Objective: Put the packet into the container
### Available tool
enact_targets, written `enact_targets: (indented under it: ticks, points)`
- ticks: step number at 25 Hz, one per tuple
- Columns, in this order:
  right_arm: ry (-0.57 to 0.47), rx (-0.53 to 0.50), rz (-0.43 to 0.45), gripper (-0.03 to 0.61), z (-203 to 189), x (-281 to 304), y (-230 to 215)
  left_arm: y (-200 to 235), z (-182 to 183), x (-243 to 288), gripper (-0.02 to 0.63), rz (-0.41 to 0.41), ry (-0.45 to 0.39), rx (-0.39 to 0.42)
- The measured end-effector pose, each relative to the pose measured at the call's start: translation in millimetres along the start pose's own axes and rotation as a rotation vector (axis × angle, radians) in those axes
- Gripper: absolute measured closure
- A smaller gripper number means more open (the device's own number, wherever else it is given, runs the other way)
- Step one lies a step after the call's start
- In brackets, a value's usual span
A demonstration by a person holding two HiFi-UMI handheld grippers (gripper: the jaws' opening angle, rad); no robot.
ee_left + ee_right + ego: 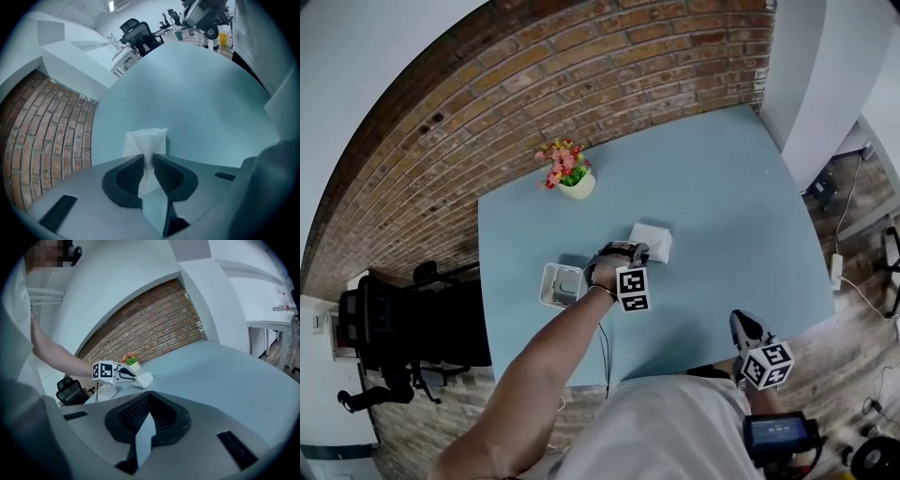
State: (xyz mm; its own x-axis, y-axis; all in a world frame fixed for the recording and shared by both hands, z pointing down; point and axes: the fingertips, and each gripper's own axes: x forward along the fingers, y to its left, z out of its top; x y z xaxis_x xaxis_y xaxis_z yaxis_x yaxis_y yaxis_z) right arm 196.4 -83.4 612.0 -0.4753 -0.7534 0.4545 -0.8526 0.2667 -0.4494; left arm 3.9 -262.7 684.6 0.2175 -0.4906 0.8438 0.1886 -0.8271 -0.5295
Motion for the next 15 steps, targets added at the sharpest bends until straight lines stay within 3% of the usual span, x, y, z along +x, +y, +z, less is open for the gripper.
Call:
enact_targets:
  ticks: [15]
  points:
    - [0.019,-0.038,0.121,0.569,5.1,32.4,31.4,-20.0,17.8,-58.4,0.541,0.032,-0.074,-0.138]
